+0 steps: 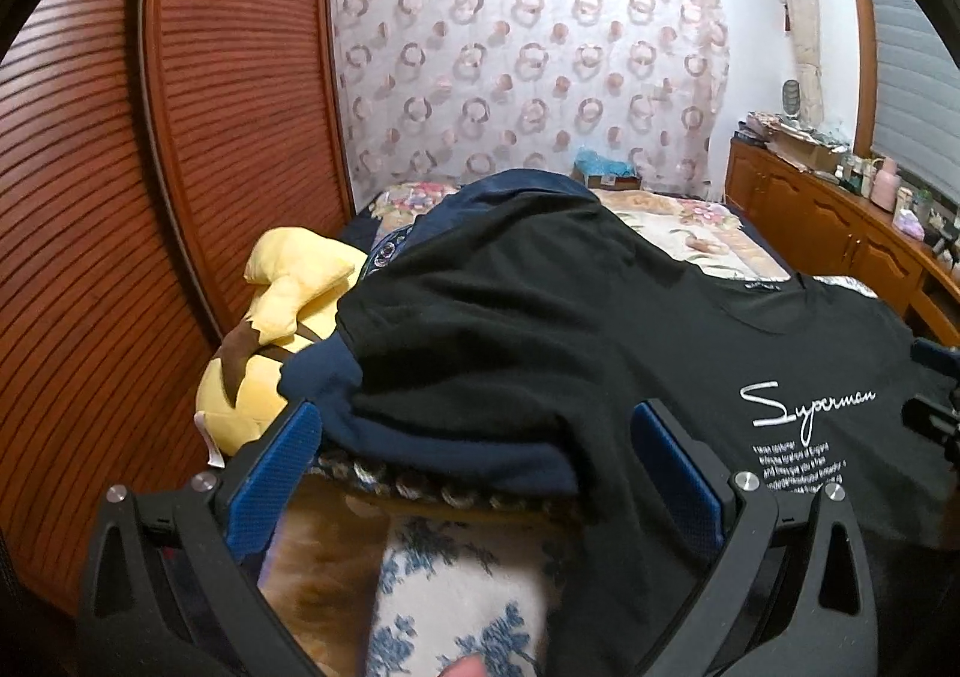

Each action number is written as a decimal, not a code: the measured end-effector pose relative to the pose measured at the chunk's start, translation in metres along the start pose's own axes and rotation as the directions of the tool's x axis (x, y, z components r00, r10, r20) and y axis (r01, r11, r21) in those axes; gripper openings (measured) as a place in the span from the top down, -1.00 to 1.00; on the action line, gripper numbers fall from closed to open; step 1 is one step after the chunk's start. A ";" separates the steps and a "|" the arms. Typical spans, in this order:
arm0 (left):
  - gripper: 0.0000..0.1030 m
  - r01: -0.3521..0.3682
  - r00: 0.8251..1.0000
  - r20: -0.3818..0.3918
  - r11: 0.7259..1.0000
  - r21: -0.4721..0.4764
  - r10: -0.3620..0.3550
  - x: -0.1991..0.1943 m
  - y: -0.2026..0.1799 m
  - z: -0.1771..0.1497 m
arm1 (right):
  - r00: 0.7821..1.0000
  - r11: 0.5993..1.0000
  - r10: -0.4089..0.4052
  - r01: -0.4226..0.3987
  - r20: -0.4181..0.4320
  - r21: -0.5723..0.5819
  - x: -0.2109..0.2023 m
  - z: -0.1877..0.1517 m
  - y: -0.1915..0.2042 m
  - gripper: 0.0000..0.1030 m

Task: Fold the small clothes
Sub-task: 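Grasp the navy blue garment with the left tool and lift it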

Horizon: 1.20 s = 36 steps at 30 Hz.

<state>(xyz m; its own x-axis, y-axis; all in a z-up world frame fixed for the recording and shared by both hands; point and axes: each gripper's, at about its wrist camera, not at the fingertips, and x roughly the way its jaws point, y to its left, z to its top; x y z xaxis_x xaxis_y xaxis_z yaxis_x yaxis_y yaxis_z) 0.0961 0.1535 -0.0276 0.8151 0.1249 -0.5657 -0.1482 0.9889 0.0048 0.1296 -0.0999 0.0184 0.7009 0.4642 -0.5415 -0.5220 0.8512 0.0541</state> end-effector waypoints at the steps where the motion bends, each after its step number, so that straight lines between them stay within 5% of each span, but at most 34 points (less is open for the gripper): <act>1: -1.00 0.000 1.000 -0.009 1.000 -0.005 0.000 0.004 0.005 0.006 | 1.000 1.000 0.006 -0.006 -0.005 0.002 0.004 0.003 -0.001 -1.00; 7: -0.97 0.010 0.999 -0.047 0.999 -0.035 -0.011 0.026 0.023 0.024 | 0.997 0.999 0.045 -0.045 -0.057 0.001 0.032 0.016 -0.005 -1.00; 14: -0.44 0.042 0.993 -0.105 0.989 -0.141 -0.057 0.053 0.048 0.031 | 0.989 0.996 0.086 -0.085 -0.117 0.010 0.059 0.031 -0.016 -1.00; 20: -0.35 0.035 0.982 -0.174 0.980 -0.198 -0.070 0.074 0.058 0.025 | 0.981 0.993 0.121 -0.121 -0.153 0.010 0.077 0.038 -0.019 -1.00; 26: 0.18 0.077 0.974 -0.192 0.972 -0.224 -0.121 0.080 0.059 0.022 | 0.975 0.989 0.148 -0.149 -0.168 0.007 0.091 0.041 -0.022 -1.00; 30: 0.22 0.082 0.972 -0.199 0.975 -0.207 -0.124 0.082 0.055 0.025 | 0.973 0.988 0.153 -0.152 -0.173 0.019 0.096 0.040 -0.025 -1.00; 34: 0.82 0.103 0.969 -0.202 0.974 -0.202 -0.144 0.084 0.054 0.027 | 0.973 0.989 0.148 -0.145 -0.179 0.031 0.097 0.037 -0.028 -1.00; 36: 0.92 0.112 0.971 -0.188 0.973 -0.200 -0.150 0.081 0.051 0.031 | 0.973 0.990 0.143 -0.138 -0.180 0.038 0.095 0.035 -0.032 -1.00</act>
<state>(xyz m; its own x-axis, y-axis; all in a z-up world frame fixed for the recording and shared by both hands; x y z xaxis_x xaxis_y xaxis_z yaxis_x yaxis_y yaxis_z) 0.1715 0.2166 -0.0478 0.7080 -0.0419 -0.7050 -0.1652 0.9607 -0.2230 0.2299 -0.0739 -0.0052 0.5202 0.5291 -0.6704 -0.5948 0.7878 0.1602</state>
